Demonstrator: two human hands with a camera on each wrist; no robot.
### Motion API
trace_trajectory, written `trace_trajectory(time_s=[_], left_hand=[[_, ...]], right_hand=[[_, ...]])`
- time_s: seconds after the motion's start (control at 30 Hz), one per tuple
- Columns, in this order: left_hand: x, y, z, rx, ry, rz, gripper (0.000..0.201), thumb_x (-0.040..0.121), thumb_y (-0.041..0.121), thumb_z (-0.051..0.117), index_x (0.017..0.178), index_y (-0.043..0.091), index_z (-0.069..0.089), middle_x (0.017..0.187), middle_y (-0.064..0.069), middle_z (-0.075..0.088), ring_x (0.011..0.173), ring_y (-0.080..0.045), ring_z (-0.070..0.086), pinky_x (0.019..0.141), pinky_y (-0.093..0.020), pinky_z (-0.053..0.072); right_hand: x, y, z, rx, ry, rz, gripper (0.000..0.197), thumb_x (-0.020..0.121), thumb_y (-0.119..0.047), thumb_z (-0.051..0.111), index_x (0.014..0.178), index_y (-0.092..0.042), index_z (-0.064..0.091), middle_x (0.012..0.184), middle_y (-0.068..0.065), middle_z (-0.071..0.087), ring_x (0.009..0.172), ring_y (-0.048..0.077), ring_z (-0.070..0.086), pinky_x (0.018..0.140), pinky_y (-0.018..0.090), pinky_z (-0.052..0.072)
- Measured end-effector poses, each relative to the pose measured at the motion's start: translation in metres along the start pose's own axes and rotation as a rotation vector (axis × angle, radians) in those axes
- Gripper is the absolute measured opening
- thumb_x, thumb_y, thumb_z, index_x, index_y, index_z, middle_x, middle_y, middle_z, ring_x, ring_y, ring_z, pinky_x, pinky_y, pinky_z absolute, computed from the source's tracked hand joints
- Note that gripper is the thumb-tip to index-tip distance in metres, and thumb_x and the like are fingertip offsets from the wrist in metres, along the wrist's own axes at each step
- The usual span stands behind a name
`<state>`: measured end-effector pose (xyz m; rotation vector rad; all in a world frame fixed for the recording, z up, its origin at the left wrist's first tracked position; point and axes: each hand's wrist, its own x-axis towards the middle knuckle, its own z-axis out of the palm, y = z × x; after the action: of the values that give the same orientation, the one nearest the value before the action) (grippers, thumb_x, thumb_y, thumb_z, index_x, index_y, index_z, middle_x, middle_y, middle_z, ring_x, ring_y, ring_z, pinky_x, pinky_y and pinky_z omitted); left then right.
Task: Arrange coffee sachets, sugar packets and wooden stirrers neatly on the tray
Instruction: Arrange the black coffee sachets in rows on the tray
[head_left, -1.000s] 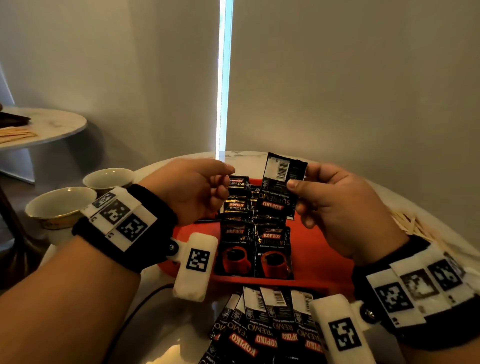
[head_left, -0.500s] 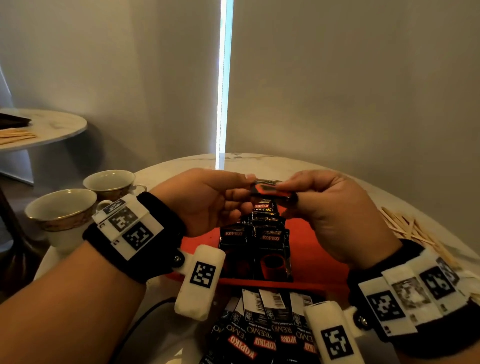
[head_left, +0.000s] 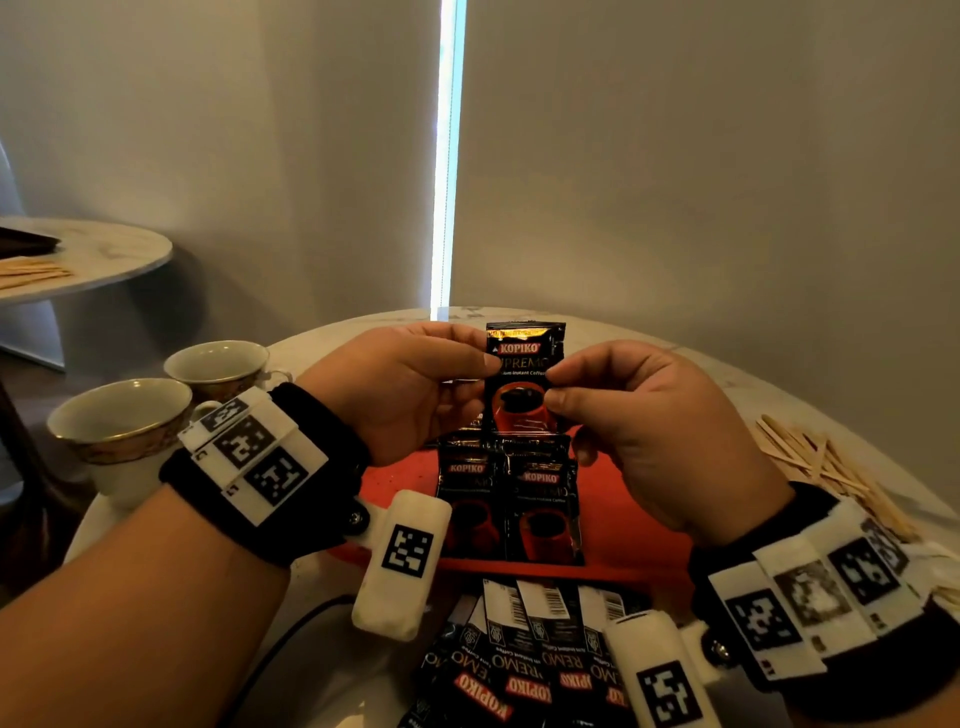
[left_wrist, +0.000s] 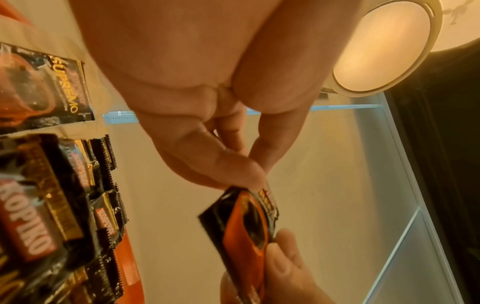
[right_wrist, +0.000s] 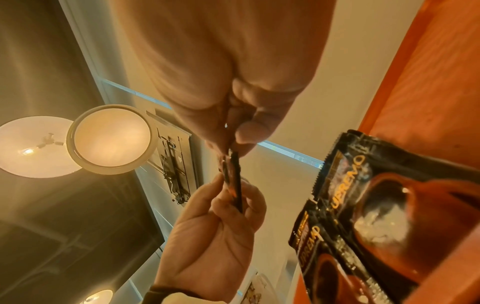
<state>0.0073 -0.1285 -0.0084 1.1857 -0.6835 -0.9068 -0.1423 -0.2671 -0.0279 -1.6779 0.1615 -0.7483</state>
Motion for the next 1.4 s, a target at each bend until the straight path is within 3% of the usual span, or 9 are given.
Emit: trace_trajectory(time_s=[0.13, 0.27, 0.37, 0.5, 0.63, 0.77, 0.87, 1.13, 1.4], left_hand=[[-0.001, 0.001, 0.003, -0.057, 0.039, 0.051, 0.022, 0.075, 0.010, 0.068, 0.097, 0.013, 0.067, 0.083, -0.009, 0.071, 0.061, -0.015, 0.062, 0.047, -0.021, 0.054], [0.000, 0.004, -0.001, -0.052, 0.111, 0.092, 0.013, 0.084, 0.006, 0.064, 0.096, 0.011, 0.065, 0.082, -0.011, 0.071, 0.059, -0.017, 0.061, 0.045, -0.021, 0.053], [0.000, 0.013, -0.017, -0.101, 0.211, 0.133, 0.014, 0.092, 0.005, 0.059, 0.105, 0.011, 0.060, 0.083, -0.010, 0.072, 0.058, -0.017, 0.065, 0.044, -0.017, 0.050], [0.006, 0.020, -0.049, -0.129, 0.397, 0.151, 0.014, 0.096, 0.005, 0.055, 0.108, 0.011, 0.061, 0.093, -0.012, 0.070, 0.056, -0.014, 0.066, 0.044, -0.014, 0.048], [0.018, 0.008, -0.068, -0.054, 0.497, 0.051, 0.018, 0.096, 0.002, 0.056, 0.110, 0.008, 0.064, 0.102, -0.013, 0.068, 0.062, -0.017, 0.067, 0.044, -0.017, 0.049], [0.025, -0.005, -0.067, 0.046, 0.504, -0.035, 0.019, 0.098, -0.003, 0.052, 0.092, 0.013, 0.060, 0.088, -0.011, 0.064, 0.065, -0.020, 0.062, 0.042, -0.019, 0.050], [0.029, -0.008, -0.068, 0.082, 0.511, -0.059, 0.023, 0.098, -0.007, 0.048, 0.095, 0.015, 0.054, 0.092, -0.014, 0.063, 0.072, -0.025, 0.061, 0.040, -0.021, 0.050], [0.033, -0.011, -0.076, 0.118, 0.506, -0.160, 0.031, 0.098, -0.012, 0.039, 0.092, 0.008, 0.063, 0.103, -0.018, 0.063, 0.085, -0.031, 0.066, 0.046, -0.028, 0.057], [0.031, -0.011, -0.073, 0.114, 0.500, -0.210, 0.024, 0.098, -0.009, 0.045, 0.099, 0.001, 0.067, 0.111, -0.019, 0.061, 0.094, -0.030, 0.064, 0.066, -0.035, 0.059]], right_hand=[[-0.001, -0.001, -0.002, -0.023, 0.023, 0.013, 0.021, 0.082, 0.008, 0.071, 0.075, -0.011, 0.070, 0.075, 0.009, 0.071, 0.064, 0.033, 0.055, 0.047, 0.033, 0.044], [-0.002, -0.004, -0.001, -0.005, 0.003, 0.039, 0.014, 0.083, 0.004, 0.070, 0.081, -0.009, 0.070, 0.076, 0.011, 0.070, 0.066, 0.024, 0.066, 0.047, 0.031, 0.045], [0.006, -0.002, -0.012, 0.083, 0.110, 0.086, 0.008, 0.088, 0.000, 0.065, 0.087, -0.007, 0.067, 0.073, 0.009, 0.068, 0.063, 0.021, 0.066, 0.044, 0.027, 0.043], [0.022, 0.019, -0.039, 0.171, 0.271, 0.246, 0.003, 0.094, -0.011, 0.060, 0.095, -0.012, 0.062, 0.073, 0.004, 0.067, 0.056, 0.015, 0.064, 0.043, 0.024, 0.039], [0.027, 0.046, -0.055, 0.191, 0.304, 0.499, 0.010, 0.097, -0.021, 0.056, 0.091, -0.018, 0.063, 0.066, -0.004, 0.065, 0.055, 0.012, 0.061, 0.048, 0.024, 0.040], [0.027, 0.055, -0.059, 0.205, 0.251, 0.640, 0.017, 0.098, -0.025, 0.056, 0.086, -0.016, 0.064, 0.064, 0.000, 0.065, 0.051, 0.015, 0.062, 0.043, 0.022, 0.049], [0.027, 0.055, -0.059, 0.200, 0.236, 0.651, 0.018, 0.097, -0.026, 0.057, 0.086, -0.013, 0.064, 0.065, 0.003, 0.065, 0.052, 0.016, 0.062, 0.044, 0.023, 0.052], [0.026, 0.055, -0.058, 0.172, 0.209, 0.638, 0.018, 0.095, -0.027, 0.060, 0.090, -0.011, 0.065, 0.069, 0.006, 0.066, 0.058, 0.019, 0.063, 0.046, 0.025, 0.054], [0.026, 0.056, -0.056, 0.170, 0.197, 0.629, 0.018, 0.096, -0.026, 0.059, 0.089, -0.010, 0.065, 0.067, 0.006, 0.064, 0.058, 0.018, 0.061, 0.046, 0.024, 0.054]])
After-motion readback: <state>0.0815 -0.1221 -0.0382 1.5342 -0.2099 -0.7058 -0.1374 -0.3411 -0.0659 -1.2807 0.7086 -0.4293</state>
